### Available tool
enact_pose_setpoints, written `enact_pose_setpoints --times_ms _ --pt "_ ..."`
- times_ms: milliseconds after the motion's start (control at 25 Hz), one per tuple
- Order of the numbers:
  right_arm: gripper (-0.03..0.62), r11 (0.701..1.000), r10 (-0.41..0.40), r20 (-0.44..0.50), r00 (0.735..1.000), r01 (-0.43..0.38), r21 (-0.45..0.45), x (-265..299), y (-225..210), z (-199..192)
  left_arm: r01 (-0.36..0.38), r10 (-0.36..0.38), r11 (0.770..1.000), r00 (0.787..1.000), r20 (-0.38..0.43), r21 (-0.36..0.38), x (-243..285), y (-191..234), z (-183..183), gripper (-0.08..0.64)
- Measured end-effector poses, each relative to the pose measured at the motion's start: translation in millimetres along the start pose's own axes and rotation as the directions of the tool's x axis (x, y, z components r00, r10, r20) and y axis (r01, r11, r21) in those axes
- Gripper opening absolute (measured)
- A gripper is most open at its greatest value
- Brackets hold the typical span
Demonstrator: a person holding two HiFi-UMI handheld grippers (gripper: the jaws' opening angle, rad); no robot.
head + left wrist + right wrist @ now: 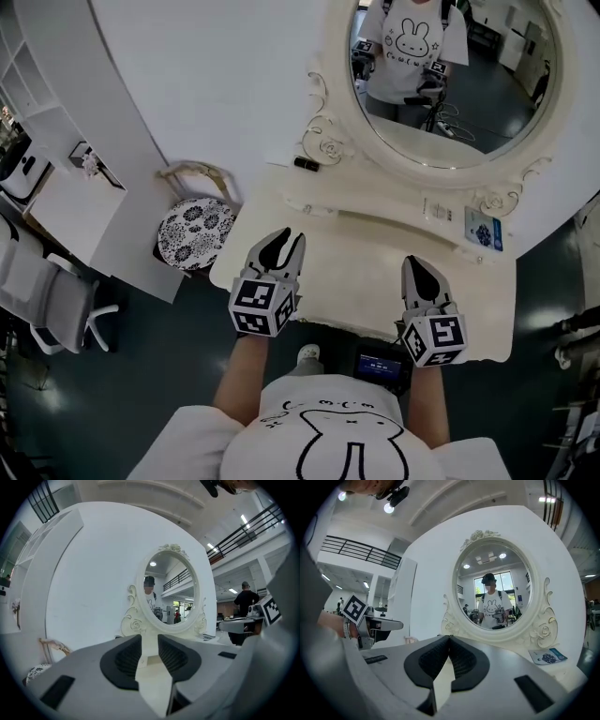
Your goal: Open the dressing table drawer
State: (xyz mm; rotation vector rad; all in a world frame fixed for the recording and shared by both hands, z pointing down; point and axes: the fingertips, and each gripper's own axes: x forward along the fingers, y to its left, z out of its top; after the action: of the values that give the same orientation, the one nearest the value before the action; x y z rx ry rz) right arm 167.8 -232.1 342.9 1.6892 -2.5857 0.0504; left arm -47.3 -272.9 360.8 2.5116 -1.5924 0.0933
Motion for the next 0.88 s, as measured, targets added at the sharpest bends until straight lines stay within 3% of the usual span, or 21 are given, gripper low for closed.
enact_pose_setpoints --times_ms 160,600,880 --pt "0.015 1.000 -0.030 -0.020 0.999 0.030 0.000 23 -7 -5 0.032 -0.033 0.999 0.999 -0.032 -0.014 27 13 -7 0.206" --pt "0.015 0.997 -0.066 -0.062 0.996 0.063 -0.046 59 -5 -18 0.083 -0.084 0.996 0.995 -0.060 -0.030 58 38 -31 0.206" --pt "0.015 0.996 -0.086 -0.073 0.994 0.082 -0.045 74 -17 -28 0.107 -0.105 0.994 0.991 -0.086 0.015 77 44 -44 0.206"
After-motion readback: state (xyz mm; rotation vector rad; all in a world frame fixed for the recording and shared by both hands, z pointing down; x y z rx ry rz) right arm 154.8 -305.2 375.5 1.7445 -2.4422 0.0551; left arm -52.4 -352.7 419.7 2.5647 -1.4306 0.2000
